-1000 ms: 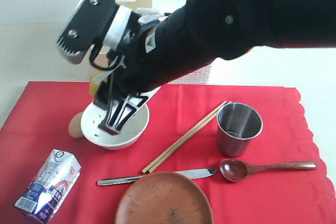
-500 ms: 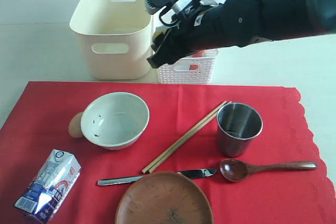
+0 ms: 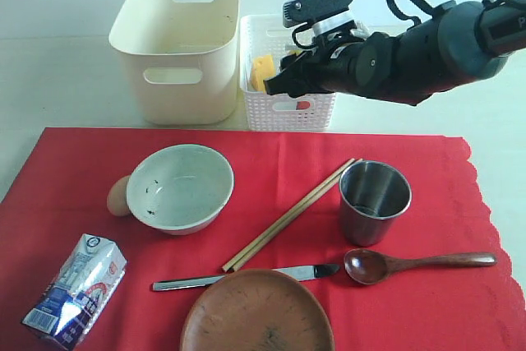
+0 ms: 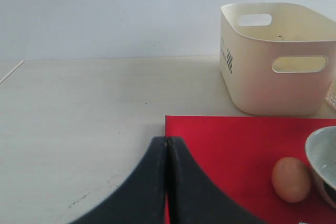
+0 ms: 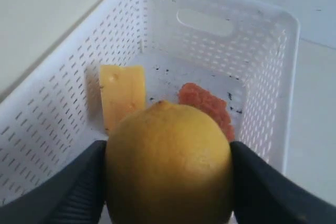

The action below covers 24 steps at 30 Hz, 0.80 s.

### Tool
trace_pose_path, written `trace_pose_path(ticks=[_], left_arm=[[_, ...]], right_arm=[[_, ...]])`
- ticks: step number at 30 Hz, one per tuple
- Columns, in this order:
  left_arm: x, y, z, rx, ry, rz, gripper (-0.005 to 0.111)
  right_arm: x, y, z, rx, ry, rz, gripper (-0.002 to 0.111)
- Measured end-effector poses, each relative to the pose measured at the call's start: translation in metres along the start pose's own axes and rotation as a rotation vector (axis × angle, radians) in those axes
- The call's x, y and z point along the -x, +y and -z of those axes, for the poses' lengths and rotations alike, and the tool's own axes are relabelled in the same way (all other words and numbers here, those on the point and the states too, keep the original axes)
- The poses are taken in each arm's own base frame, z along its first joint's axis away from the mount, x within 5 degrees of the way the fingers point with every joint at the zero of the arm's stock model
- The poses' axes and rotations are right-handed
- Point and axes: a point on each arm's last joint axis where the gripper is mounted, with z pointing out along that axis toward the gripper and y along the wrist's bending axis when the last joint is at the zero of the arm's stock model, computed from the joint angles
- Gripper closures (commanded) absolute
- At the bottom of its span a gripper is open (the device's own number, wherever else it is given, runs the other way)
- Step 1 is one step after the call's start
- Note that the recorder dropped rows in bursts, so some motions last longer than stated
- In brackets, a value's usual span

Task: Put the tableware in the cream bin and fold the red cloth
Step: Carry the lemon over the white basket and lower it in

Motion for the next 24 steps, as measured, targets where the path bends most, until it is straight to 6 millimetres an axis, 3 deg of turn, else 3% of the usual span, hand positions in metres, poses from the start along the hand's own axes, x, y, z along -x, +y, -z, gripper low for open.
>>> trace_pose_path(ticks=[5, 17, 24], left_arm=[[0.0000, 0.0000, 0.0000, 0.000, 0.000, 0.000, 0.106], [0.0000, 0.0000, 0.0000, 0.000, 0.000, 0.000, 0.106], [0.0000, 0.0000, 0.0000, 0.000, 0.000, 0.000, 0.106]], right_arm=[[0.0026, -0.0007, -0.0001, -0.007, -0.018, -0.003, 0.098], [0.0043, -0.0014, -0.0002, -0.016, -0.031, -0.013, 0.041], [0.0050, -0.0006, 0.0021, -0.004, -0.013, -0.020, 0.034]])
